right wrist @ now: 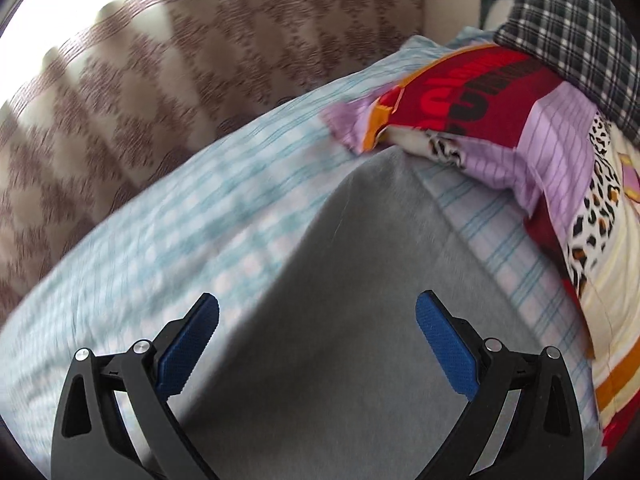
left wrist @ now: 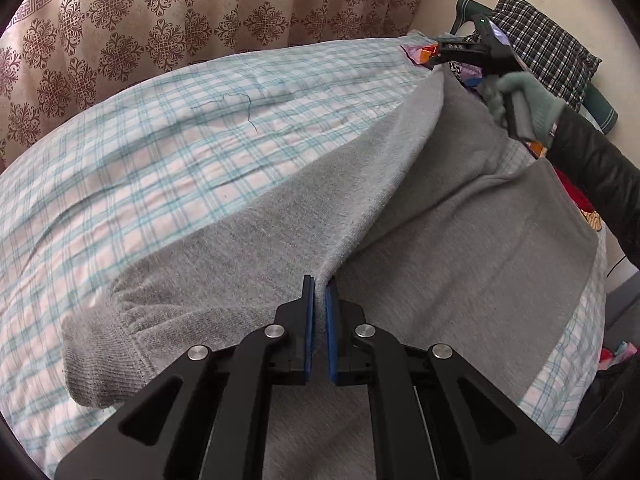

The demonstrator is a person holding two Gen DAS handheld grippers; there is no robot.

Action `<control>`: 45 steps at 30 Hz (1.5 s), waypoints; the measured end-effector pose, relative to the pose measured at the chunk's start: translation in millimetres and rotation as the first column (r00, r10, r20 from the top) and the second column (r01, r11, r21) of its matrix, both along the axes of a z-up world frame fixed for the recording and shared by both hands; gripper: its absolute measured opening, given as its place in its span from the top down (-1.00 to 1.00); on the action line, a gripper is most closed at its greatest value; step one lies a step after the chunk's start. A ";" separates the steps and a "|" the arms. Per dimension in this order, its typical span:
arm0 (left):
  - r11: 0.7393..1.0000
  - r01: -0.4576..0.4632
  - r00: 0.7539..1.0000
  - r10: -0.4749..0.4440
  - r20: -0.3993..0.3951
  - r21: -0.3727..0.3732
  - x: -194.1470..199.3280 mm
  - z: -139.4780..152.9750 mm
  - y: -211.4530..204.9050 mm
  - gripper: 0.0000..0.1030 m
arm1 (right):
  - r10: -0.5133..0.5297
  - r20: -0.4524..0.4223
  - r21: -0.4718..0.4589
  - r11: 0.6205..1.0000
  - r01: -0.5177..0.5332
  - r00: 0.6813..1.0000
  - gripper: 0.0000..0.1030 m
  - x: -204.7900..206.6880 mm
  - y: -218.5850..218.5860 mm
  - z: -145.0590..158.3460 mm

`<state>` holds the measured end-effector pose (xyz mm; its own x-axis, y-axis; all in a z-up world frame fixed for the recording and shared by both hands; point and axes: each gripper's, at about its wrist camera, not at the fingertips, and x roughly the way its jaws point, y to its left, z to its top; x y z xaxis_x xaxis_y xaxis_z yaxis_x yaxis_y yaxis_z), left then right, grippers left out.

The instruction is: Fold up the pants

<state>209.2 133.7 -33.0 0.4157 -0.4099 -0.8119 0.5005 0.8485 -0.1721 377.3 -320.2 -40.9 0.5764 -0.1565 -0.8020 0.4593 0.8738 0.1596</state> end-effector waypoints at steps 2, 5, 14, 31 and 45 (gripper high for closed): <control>1.000 -0.009 1.000 0.009 -0.001 -0.005 -5.4 1.2 1.0 0.90 | -0.022 -0.026 0.024 0.999 0.022 0.999 -0.89 12.6 -10.2 -7.5; 1.000 -0.026 1.000 0.026 0.001 -0.010 -7.5 4.8 3.1 0.90 | -0.060 -0.076 0.056 0.996 0.064 0.995 -0.34 25.7 -26.2 -21.4; 0.998 -0.060 0.998 0.060 0.029 -0.006 -11.8 19.0 7.4 0.90 | -0.066 -0.060 0.106 0.992 0.072 0.996 0.92 -10.3 -48.5 -11.4; 0.997 -0.078 0.995 0.078 0.062 0.004 -79.5 34.3 33.1 0.90 | -0.045 0.156 0.090 0.995 0.031 0.987 0.93 -221.9 -40.9 89.7; 0.998 -0.030 0.999 0.031 -0.031 0.053 -148.8 -4.2 37.3 0.90 | -0.147 0.052 0.073 0.987 0.143 0.988 0.93 -379.0 -24.6 29.9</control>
<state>60.5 171.0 -37.2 0.4009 -0.3542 -0.8449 0.4692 0.8715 -0.1427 -1.7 -344.8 -11.0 0.5969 -0.1872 -0.7802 0.5684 0.7849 0.2466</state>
